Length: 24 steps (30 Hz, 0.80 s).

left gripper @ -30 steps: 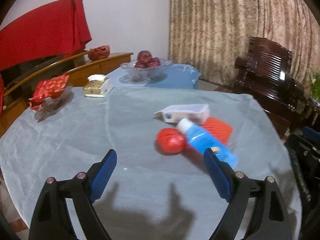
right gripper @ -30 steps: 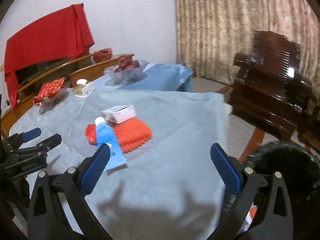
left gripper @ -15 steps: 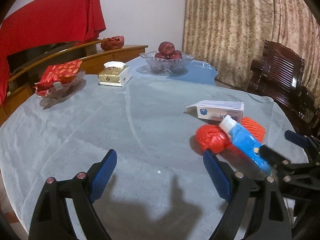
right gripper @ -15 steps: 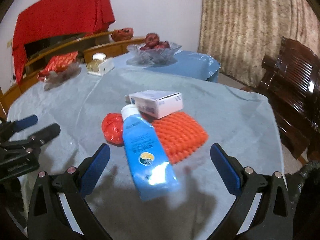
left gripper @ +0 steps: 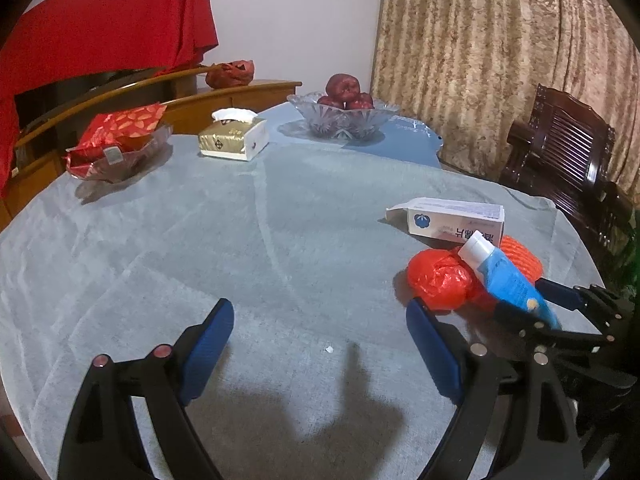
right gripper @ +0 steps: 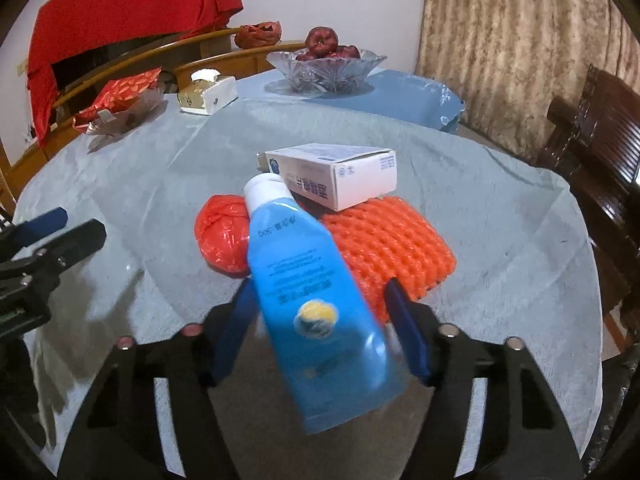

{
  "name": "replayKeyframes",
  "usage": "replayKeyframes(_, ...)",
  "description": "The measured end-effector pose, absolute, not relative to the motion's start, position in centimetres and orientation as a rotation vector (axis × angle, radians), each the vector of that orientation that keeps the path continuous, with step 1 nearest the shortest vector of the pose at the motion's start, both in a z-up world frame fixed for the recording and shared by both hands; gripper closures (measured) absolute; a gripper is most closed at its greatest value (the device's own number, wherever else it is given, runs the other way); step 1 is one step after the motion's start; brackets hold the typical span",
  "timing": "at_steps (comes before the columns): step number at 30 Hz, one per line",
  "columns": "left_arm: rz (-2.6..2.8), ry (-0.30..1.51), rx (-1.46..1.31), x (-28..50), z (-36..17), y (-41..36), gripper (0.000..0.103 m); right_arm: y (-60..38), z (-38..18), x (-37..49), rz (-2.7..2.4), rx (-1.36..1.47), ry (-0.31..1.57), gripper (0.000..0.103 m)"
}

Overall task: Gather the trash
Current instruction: 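Lower the right tool onto the blue tube and close on it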

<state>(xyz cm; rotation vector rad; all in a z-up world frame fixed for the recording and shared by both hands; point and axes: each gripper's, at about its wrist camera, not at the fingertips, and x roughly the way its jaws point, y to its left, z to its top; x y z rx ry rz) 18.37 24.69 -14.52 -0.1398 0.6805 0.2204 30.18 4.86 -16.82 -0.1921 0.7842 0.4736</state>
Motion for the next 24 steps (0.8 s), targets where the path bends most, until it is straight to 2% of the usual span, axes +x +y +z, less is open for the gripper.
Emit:
replayKeyframes(5, 0.205, 0.682, -0.137, 18.6, -14.4, 23.9, 0.017, 3.0, -15.6, 30.3, 0.501, -0.091, 0.791, 0.047)
replayKeyframes(14, 0.177, 0.682, -0.141, 18.9, -14.2, 22.4, 0.017, 2.3, -15.0, 27.7, 0.536, -0.101, 0.815, 0.048)
replayKeyframes(20, 0.184, 0.688, -0.142, 18.7, -14.3, 22.5, 0.017, 2.6, -15.8, 27.5, 0.516, -0.141, 0.800, 0.037)
replayKeyframes(22, 0.188, 0.689, -0.143, 18.7, -14.3, 22.6, 0.017, 2.6, -16.0, 28.2, 0.495, -0.152, 0.788, 0.030)
replayKeyframes(24, 0.191, 0.690, -0.145, 18.7, -14.3, 22.8, 0.017, 2.8, -16.5, 29.0, 0.489, -0.172, 0.799, 0.030)
